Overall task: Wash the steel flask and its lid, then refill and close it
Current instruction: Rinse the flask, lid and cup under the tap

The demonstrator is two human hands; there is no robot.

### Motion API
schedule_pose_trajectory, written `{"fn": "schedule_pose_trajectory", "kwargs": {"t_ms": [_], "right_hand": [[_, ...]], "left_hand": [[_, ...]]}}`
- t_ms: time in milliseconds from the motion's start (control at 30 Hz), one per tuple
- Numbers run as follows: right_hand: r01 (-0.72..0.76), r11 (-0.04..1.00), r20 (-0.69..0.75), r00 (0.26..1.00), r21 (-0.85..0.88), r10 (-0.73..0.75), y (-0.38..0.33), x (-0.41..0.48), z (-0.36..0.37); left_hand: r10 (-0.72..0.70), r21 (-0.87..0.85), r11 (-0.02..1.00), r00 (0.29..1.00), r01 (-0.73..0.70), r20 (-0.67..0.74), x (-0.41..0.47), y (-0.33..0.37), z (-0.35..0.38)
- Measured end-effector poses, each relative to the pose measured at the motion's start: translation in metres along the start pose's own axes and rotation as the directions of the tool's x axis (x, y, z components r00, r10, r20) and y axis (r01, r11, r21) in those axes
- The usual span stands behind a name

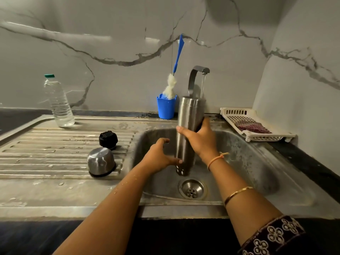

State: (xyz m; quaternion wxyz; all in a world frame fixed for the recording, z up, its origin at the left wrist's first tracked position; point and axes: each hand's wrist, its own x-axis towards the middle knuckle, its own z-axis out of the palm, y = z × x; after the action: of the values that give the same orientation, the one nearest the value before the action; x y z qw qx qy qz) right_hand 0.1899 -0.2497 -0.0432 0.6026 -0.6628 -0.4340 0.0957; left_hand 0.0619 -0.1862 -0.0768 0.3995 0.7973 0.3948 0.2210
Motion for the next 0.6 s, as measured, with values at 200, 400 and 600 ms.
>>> {"fn": "schedule_pose_trajectory", "kwargs": {"t_ms": [200, 400, 600], "right_hand": [[0.106, 0.992, 0.108, 0.988, 0.061, -0.112, -0.009, -0.006, 0.000], [0.085, 0.991, 0.289, 0.951, 0.103, -0.112, -0.007, -0.010, 0.008], [-0.042, 0.981, 0.199, 0.980, 0.188, 0.004, -0.005, -0.007, 0.001]], "left_hand": [[0.105, -0.090, 0.991, 0.994, -0.103, 0.017, 0.001, 0.002, 0.006], [0.104, -0.149, 0.982, 0.990, -0.118, -0.098, -0.001, -0.002, 0.007], [-0.048, -0.020, 0.999, 0.980, 0.045, -0.192, -0.004, -0.004, -0.002]]}}
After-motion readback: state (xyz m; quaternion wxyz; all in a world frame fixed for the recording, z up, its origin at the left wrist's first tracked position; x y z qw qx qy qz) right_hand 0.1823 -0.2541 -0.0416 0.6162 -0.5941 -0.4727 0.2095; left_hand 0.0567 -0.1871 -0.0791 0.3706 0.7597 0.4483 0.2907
